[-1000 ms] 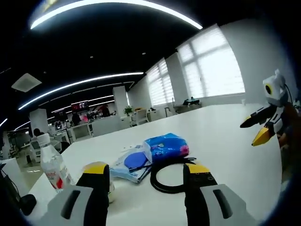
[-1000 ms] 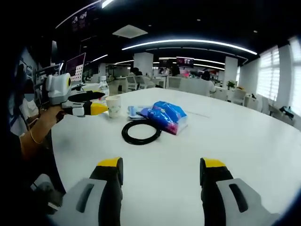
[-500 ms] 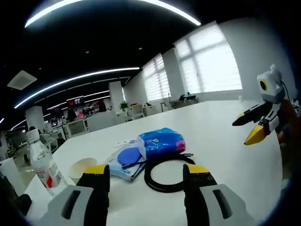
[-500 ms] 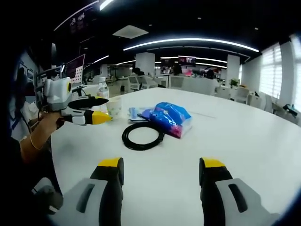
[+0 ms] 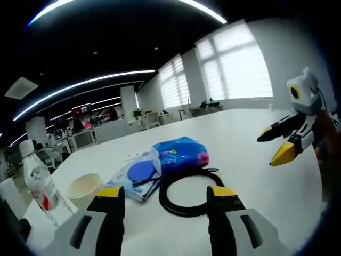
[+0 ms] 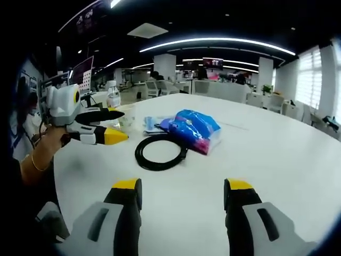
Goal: Arrange the tabletop items into an orderly group along one side of the table until the central work area is clear of visible clutter.
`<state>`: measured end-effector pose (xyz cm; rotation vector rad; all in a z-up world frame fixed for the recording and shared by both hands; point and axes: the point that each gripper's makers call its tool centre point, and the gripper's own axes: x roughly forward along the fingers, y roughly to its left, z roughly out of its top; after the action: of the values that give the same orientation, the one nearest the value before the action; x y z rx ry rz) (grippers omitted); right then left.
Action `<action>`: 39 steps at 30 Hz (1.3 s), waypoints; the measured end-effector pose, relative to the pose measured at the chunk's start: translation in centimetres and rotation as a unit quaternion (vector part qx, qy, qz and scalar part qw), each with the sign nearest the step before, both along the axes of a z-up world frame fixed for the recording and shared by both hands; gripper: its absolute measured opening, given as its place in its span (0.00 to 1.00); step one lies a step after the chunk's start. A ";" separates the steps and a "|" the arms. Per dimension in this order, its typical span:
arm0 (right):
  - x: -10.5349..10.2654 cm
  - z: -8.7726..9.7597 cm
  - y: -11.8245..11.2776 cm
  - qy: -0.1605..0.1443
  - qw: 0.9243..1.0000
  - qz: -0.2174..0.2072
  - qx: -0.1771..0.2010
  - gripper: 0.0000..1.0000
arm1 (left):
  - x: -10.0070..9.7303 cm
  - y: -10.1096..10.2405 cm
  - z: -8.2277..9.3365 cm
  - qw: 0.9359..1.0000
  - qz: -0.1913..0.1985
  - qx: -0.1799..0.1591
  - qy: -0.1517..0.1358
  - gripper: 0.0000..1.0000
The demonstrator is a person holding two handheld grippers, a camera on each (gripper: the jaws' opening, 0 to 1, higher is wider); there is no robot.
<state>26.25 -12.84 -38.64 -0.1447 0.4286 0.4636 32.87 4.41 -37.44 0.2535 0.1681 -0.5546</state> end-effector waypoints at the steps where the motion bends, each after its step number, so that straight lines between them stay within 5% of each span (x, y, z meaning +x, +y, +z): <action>1: 0.1 0.0 0.1 0.000 1.000 0.001 0.001 0.59 | 0.0 -0.1 -0.1 1.000 -0.002 -0.001 0.000 0.59; 22: 3.3 0.7 1.5 0.006 1.000 0.005 -0.002 0.56 | 1.0 -0.8 -1.6 1.000 -0.001 0.004 0.028 0.58; 39: 5.7 -0.6 3.2 0.023 1.000 0.002 0.001 0.50 | 1.9 -1.0 -2.4 0.999 0.008 -0.009 0.049 0.56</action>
<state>32.00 -9.63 -39.22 -0.1331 0.4730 0.4709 34.82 3.42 -39.82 0.2071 0.2593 -0.5537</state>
